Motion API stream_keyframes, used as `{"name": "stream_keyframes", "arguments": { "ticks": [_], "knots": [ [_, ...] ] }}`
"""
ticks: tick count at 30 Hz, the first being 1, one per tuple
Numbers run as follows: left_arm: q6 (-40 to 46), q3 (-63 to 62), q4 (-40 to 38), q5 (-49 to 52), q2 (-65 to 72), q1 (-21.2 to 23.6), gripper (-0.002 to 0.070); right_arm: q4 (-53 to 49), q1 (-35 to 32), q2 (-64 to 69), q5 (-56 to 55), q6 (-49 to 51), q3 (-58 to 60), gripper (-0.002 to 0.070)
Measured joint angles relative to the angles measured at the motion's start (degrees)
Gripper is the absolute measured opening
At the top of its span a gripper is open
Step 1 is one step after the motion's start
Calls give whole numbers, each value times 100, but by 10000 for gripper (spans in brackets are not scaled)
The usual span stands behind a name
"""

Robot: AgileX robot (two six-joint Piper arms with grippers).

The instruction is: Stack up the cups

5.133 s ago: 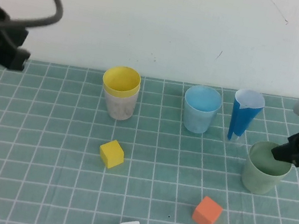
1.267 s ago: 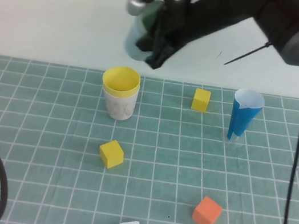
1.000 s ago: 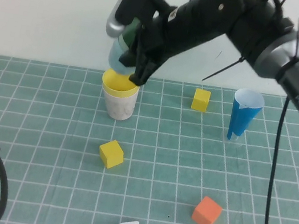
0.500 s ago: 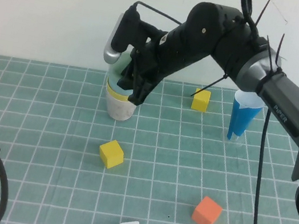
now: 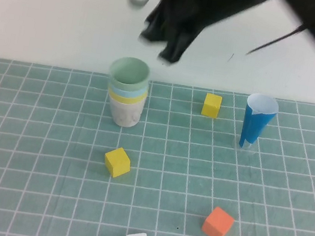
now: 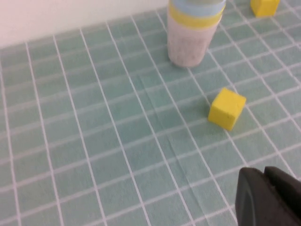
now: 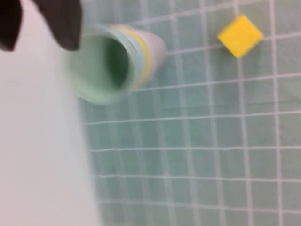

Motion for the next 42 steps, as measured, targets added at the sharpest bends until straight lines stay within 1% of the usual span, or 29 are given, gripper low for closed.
{"name": "stream_keyframes", "arguments": {
  "ticks": [2, 4, 5, 10, 11, 13, 16, 19, 22, 24, 26, 32, 35, 42],
  "knots": [
    [63, 30, -4, -73, -259, 0, -1, -307, 0, -453, 152, 126, -11, 116],
    [149, 130, -4, -192, -571, 0, -1, -657, 0, -844, 215, 299, 6, 55],
    [206, 220, -4, -273, -770, 0, -1, -900, 0, -1064, 220, 423, 52, 36],
    [291, 842, -4, -600, -1942, 0, -1, -2453, 0, -2222, 220, 1261, 783, 8],
    [295, 940, -4, -658, -2206, 0, -1, -2868, 0, -2484, 220, 1470, 1054, 8],
    [306, 1181, -4, -729, -2709, 0, -1, -3379, -10, -2960, 220, 1824, 1722, 6],
    [306, 1495, -13, -781, -3275, 0, -1, -3809, -31, -3688, 199, 2205, 2853, 5],
    [219, 1720, -33, -909, -3723, 0, -1, -3883, -31, -4420, 158, 2381, 4100, 4],
    [162, 1759, -56, -1024, -3880, 0, -1, -3883, -31, -5105, -82, 2717, 5405, 3],
    [162, 1759, -56, -1024, -3903, 0, -2, -3821, -31, -5617, -506, 2968, 6354, 2],
    [162, 1763, -56, -1012, -3908, 0, -2, -3713, -31, -6243, -1156, 3241, 7294, 2],
    [162, 1763, -56, -764, -3908, 0, -1, -3241, -31, -7935, -2842, 3804, 9614, 1],
    [162, 1763, -56, -507, -3908, 0, -2, -2933, -31, -8533, -3215, 3862, 10516, 1],
    [162, 1763, -56, 146, -3908, 0, -2, -2320, -31, -9448, -3240, 3883, 11640, 1]
  ]
}}
